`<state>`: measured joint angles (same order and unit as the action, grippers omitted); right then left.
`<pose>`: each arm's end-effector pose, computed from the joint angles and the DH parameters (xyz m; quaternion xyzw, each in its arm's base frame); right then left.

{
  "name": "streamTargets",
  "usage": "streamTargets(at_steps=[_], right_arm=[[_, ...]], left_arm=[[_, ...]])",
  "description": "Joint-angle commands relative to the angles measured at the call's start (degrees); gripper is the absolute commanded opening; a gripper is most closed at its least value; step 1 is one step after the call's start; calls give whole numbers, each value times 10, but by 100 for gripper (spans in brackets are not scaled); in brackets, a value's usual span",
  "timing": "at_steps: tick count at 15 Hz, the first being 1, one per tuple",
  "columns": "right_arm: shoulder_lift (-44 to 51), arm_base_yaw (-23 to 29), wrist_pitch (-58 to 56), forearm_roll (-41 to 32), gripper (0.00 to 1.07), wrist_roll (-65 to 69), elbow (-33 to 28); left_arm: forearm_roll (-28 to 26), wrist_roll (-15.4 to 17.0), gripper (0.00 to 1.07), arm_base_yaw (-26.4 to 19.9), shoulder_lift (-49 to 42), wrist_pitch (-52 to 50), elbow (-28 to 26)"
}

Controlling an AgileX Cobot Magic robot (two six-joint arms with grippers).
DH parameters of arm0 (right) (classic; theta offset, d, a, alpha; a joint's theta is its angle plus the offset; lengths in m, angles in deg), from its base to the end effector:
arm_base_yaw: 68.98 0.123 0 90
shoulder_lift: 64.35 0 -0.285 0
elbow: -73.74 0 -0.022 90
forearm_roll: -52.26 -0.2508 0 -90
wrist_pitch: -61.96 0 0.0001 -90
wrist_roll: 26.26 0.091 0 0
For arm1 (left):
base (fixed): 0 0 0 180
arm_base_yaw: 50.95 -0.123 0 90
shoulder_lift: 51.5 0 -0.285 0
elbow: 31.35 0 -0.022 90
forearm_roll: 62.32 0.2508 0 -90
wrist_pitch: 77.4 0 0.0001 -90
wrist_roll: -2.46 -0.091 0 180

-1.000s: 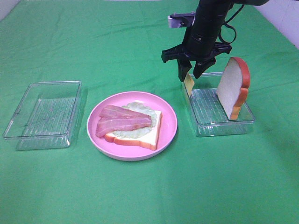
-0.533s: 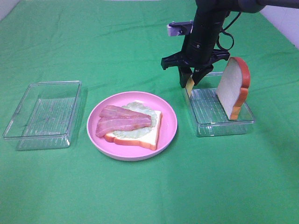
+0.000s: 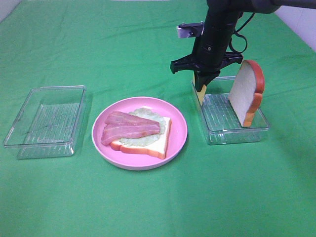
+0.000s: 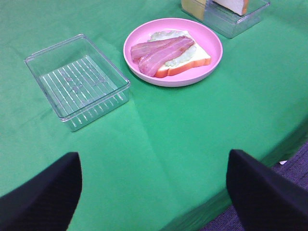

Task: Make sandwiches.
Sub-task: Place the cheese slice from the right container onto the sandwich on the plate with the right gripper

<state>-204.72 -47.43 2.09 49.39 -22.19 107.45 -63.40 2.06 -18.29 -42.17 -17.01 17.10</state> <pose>0.4517 0.1826 0.1655 -0.1410 0.9828 0.0484 0.1092 -0.0013 -0.0009 0.2785 0.2443 0.8224 -0.1518 0.4909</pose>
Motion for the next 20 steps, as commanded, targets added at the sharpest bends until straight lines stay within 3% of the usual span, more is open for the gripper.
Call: streamTargets(at_steps=[1,6,7,12,15,20], right_arm=[[13,-2,-5,6,0,-7,2],[77,0,-10,-18,0,-14,2],[95,0,-19,-97,0,-53,2],[85,20,-52,-268,0,-144,1],[66,79,-53,-290,0,-160,1],[17,120,-64,-316,0,-160,1]], left_arm=[[-3,-1,78,2,-3,-5,1],[-3,-1,78,2,-3,-5,1],[-3,-1,78,2,-3,-5,1],[-3,-1,78,2,-3,-5,1],[-3,-1,78,2,-3,-5,1],[-3,-1,78,2,-3,-5,1]])
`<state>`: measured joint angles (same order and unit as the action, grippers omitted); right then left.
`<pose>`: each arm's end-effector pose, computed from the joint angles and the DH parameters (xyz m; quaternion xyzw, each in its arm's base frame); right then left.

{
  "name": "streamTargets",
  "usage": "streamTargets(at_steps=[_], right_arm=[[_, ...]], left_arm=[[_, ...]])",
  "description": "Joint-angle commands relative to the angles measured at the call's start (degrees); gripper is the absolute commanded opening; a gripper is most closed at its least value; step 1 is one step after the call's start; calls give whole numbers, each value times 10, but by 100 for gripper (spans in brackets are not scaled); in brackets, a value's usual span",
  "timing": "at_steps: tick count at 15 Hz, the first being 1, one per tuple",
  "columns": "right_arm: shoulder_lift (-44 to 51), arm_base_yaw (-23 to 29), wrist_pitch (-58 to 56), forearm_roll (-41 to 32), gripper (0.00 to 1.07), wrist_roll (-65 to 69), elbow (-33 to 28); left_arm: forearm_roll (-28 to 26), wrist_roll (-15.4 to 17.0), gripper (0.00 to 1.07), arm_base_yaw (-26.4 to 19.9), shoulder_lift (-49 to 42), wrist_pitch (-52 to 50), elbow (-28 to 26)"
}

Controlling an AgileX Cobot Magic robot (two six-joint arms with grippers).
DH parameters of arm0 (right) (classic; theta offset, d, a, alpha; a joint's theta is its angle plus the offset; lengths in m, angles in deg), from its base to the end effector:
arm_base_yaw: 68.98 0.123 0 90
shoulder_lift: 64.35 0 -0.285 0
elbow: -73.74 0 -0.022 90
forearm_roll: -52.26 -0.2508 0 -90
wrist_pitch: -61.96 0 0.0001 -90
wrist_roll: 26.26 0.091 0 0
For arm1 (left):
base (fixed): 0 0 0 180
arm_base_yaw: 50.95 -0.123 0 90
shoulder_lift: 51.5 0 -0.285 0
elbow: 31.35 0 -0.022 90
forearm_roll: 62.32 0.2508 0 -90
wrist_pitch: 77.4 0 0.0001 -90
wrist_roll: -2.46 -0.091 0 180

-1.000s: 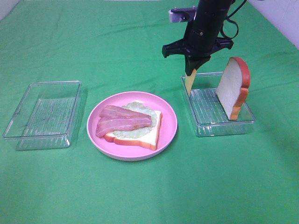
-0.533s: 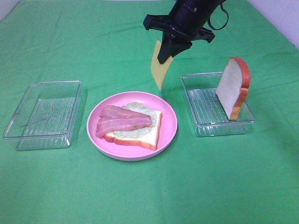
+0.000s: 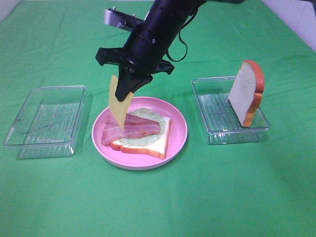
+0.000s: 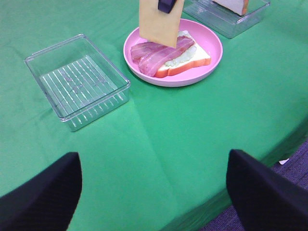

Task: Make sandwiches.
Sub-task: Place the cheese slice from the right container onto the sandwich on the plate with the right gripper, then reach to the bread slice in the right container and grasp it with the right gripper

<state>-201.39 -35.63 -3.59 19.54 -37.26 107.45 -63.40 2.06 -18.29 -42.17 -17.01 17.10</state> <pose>0.3748 0.3003 0.2043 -0.2760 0.9188 0.2795 0.0396 -0.0013 -0.0009 0.2785 0.2443 0.8224 -0.1518 0.4909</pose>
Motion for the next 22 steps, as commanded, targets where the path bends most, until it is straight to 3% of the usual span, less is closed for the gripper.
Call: streamTargets(at_steps=[1,7,9,10,11,12,17,22], right_arm=[[-22,2,-9,-25,0,-9,1],[-37,1,7,86,0,74,1],[-37,1,19,101,19,82,1],[-37,1,29,101,45,84,1],[-37,1,37,105,60,84,1],[-37,1,40,115,64,84,1],[-18,-6,13,231,64,144,2],[75,-65,4,313,64,172,2]], left_arm=[[-3,-1,78,2,-3,-5,1],[-3,-1,78,2,-3,-5,1],[-3,-1,78,2,-3,-5,1],[-3,-1,78,2,-3,-5,1],[-3,-1,78,2,-3,-5,1],[-3,-1,78,2,-3,-5,1],[-3,-1,78,2,-3,-5,1],[-4,-1,78,2,-3,-5,1]])
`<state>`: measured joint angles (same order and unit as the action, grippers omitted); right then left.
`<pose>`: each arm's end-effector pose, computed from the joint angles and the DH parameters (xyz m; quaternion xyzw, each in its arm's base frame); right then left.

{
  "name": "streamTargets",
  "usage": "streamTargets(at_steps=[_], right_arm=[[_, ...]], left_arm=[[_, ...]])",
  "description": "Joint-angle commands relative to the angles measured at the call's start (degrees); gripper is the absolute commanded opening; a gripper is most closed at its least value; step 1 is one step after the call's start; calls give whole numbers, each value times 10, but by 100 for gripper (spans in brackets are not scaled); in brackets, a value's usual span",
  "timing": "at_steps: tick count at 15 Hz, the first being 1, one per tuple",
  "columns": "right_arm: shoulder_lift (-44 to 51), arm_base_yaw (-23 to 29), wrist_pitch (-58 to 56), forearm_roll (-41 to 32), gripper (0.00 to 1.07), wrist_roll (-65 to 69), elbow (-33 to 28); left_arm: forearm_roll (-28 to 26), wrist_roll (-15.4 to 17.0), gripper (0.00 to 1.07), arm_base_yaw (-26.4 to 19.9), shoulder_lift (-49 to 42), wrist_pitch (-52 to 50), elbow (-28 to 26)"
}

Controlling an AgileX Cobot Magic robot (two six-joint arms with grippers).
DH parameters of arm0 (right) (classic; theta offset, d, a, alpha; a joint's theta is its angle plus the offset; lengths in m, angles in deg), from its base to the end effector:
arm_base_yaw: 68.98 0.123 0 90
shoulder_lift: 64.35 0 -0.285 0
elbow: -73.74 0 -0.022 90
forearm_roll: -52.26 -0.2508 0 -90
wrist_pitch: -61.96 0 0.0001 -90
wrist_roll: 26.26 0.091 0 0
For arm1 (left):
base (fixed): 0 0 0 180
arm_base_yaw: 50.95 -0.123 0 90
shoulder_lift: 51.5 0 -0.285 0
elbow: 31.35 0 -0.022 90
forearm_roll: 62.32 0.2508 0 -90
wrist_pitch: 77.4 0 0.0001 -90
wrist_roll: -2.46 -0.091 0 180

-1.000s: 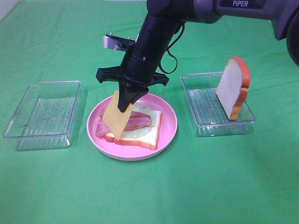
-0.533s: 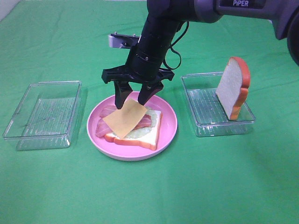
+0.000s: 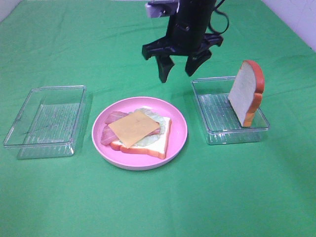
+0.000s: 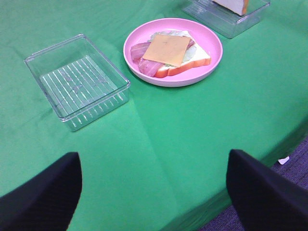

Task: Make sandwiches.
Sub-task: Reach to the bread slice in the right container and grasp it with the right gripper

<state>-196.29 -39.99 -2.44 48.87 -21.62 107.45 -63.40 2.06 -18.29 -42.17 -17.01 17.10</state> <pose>0.4078 0.2315 0.2341 -0.2000 0.9677 0.0708 0.1363 -0.0013 -0.0009 0.2785 0.2443 0.8224 -0.1518 0.4909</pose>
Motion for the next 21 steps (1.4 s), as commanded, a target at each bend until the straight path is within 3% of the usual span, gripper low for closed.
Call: streamTargets(at_steps=[1,4,8,16,19,21], right_arm=[[39,-40,-13,34,68,29,2],[68,-93,-62,78,80,45,2],[63,-140,-95,81,80,47,-13],[6,-157,-94,69,78,45,-34],[-7,-157,-94,69,61,39,-34],[-7,-157,-94,69,37,30,-34]], left_arm=[[-4,-1,78,2,-3,-5,1],[-4,-1,78,2,-3,-5,1],[-4,-1,78,2,-3,-5,1],[-4,-1,78,2,-3,-5,1],[-4,-1,78,2,-3,-5,1],[-4,-1,78,2,-3,-5,1]])
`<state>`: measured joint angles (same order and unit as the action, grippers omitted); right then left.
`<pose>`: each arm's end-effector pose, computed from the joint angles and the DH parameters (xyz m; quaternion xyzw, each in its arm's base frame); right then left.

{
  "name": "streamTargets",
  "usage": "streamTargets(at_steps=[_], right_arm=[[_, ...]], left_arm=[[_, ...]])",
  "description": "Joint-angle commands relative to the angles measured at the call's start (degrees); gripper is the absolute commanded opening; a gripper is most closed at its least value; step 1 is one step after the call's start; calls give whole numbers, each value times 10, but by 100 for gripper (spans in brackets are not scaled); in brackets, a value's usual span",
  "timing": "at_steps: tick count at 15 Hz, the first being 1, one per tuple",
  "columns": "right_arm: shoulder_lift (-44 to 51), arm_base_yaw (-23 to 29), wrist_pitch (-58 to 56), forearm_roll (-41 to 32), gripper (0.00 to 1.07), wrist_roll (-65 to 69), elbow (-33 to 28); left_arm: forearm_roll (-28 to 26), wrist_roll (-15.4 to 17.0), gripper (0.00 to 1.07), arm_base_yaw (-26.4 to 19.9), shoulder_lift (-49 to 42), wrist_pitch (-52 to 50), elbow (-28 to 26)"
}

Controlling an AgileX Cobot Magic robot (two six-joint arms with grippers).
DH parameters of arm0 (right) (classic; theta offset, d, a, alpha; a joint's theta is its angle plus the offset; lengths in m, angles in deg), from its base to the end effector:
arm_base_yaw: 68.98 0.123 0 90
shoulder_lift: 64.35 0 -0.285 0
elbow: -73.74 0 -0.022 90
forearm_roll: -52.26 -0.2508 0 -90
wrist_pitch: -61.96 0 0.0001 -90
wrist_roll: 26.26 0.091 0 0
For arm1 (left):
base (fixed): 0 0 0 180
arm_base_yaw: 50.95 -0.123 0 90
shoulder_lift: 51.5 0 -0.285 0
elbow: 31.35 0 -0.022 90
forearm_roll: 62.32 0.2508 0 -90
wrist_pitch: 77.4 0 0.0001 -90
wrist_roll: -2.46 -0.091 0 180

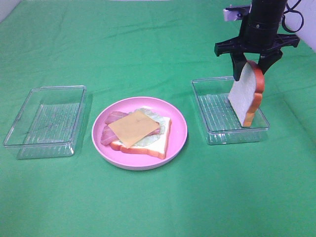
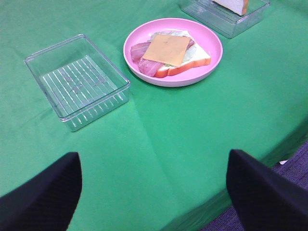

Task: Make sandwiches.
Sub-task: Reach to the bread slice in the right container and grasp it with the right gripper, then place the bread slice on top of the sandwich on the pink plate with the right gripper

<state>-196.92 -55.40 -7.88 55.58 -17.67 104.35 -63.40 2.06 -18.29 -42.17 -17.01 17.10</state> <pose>0.4440 0.1022 0.2125 -0.0514 0.9957 -0.0136 0.0755 -0.0013 -0.0009 0.2785 0.2443 0.8224 -0.1518 0.4909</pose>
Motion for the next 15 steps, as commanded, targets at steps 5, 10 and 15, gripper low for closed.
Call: streamTargets(at_steps=[5,10,15], right_arm=[[18,-3,-40,0,0,-23,-1],[91,-2,-40,-129,0,-64,-1],[107,2,-40,-332,0,-132,-7]], left_arm=[[-4,-1,78,2,-3,-5,1],[-4,-1,78,2,-3,-5,1],[-4,-1,78,2,-3,-5,1]])
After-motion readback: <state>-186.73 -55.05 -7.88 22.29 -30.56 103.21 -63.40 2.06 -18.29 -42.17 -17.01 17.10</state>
